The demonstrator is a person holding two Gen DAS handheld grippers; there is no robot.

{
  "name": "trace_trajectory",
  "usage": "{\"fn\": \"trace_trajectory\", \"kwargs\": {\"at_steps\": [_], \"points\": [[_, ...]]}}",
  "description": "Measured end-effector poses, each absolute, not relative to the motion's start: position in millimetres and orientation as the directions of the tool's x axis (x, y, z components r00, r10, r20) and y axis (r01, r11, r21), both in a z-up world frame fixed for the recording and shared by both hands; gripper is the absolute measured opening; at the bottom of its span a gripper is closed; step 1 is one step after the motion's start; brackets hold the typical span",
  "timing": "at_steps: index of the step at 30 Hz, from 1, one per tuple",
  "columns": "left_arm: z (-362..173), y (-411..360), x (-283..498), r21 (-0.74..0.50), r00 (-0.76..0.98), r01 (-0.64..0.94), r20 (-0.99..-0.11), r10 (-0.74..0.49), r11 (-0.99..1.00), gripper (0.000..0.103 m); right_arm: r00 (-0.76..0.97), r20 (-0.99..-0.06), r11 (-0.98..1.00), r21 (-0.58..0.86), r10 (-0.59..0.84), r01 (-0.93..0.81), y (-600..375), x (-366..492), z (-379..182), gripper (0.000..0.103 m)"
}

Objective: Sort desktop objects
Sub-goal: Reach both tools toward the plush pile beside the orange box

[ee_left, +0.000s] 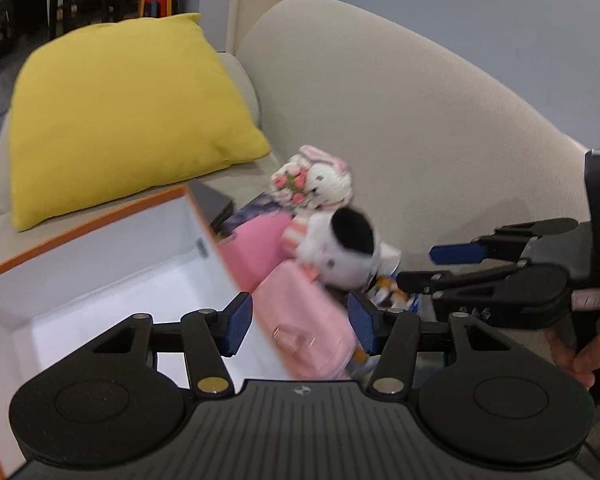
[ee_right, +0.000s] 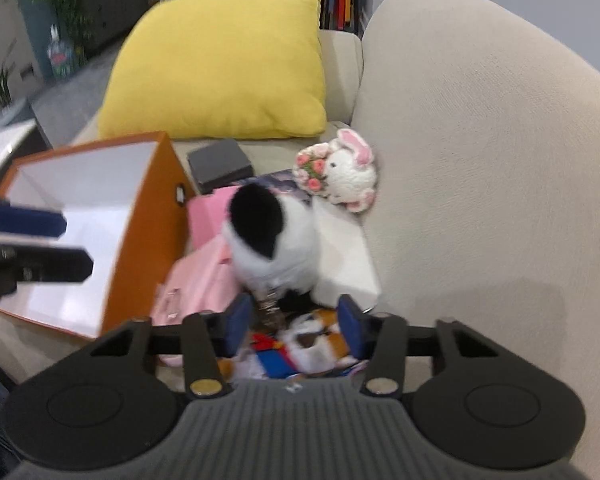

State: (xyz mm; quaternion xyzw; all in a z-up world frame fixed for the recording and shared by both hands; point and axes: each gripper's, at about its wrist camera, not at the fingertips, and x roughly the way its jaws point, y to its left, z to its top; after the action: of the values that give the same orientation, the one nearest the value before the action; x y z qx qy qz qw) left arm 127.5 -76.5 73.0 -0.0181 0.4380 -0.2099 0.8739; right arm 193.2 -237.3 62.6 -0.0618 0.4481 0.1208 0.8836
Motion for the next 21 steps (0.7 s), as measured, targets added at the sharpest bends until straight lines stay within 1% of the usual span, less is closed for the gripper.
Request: {"fn": "trace_trajectory", "kwargs": {"at_steps": [2,5,6,9,11,14,15,16,18,19,21], "points": [[77,-83,141,-0.257,0.500,0.355,-0.760,-0.414,0.899,0.063,0.560,-0.819,0.956,-0.049,0.127,-0.288,-239,205,66,0.047],[77,-93,162,-0.321,0.438,0.344,-0.777,-0.453,0.882,0.064,0.546,-0.834,0.943,-0.113,0.082,-0.313,-242,228,66,0.034],[74,-96,171,-0.345,0.415,0.330,-0.783,-0.463,0.879,0.065,0.541,-0.837,0.938,-0.123,0.077,-0.323,-243,236,65,0.033],[56,-104,201,-0.392,0.356,0.241,-0.815,-0.456,0.888,0.068,0.522,-0.849,0.923,-0.131,0.083,-0.361,-241,255,57,0.032],[49,-103,215,-0.427,0.290,0.210,-0.832,-0.474,0.879,0.069,0.510,-0.855,0.910,-0.135,0.093,-0.392,-239,264,51,0.032],[37,-110,229,-0.416,0.236,0.157,-0.865,-0.443,0.896,0.069,0.491,-0.865,0.900,-0.126,0.106,-0.417,-238,271,43,0.032],[33,-112,232,-0.416,0.221,0.147,-0.870,-0.440,0.897,0.071,0.482,-0.869,0.900,-0.115,0.114,-0.421,-240,272,41,0.032],[28,-113,239,-0.422,0.204,0.145,-0.872,-0.445,0.895,0.077,0.474,-0.873,0.899,-0.109,0.118,-0.425,-240,273,40,0.032],[15,-115,251,-0.429,0.189,0.134,-0.874,-0.448,0.893,0.080,0.472,-0.874,0.896,-0.111,0.118,-0.430,-239,273,37,0.032],[12,-117,254,-0.435,0.181,0.130,-0.873,-0.452,0.891,0.084,0.474,-0.873,0.896,-0.116,0.114,-0.430,-239,273,37,0.032],[8,-119,256,-0.441,0.151,0.120,-0.877,-0.456,0.889,0.085,0.473,-0.873,0.897,-0.110,0.120,-0.429,-239,272,37,0.032]]}}
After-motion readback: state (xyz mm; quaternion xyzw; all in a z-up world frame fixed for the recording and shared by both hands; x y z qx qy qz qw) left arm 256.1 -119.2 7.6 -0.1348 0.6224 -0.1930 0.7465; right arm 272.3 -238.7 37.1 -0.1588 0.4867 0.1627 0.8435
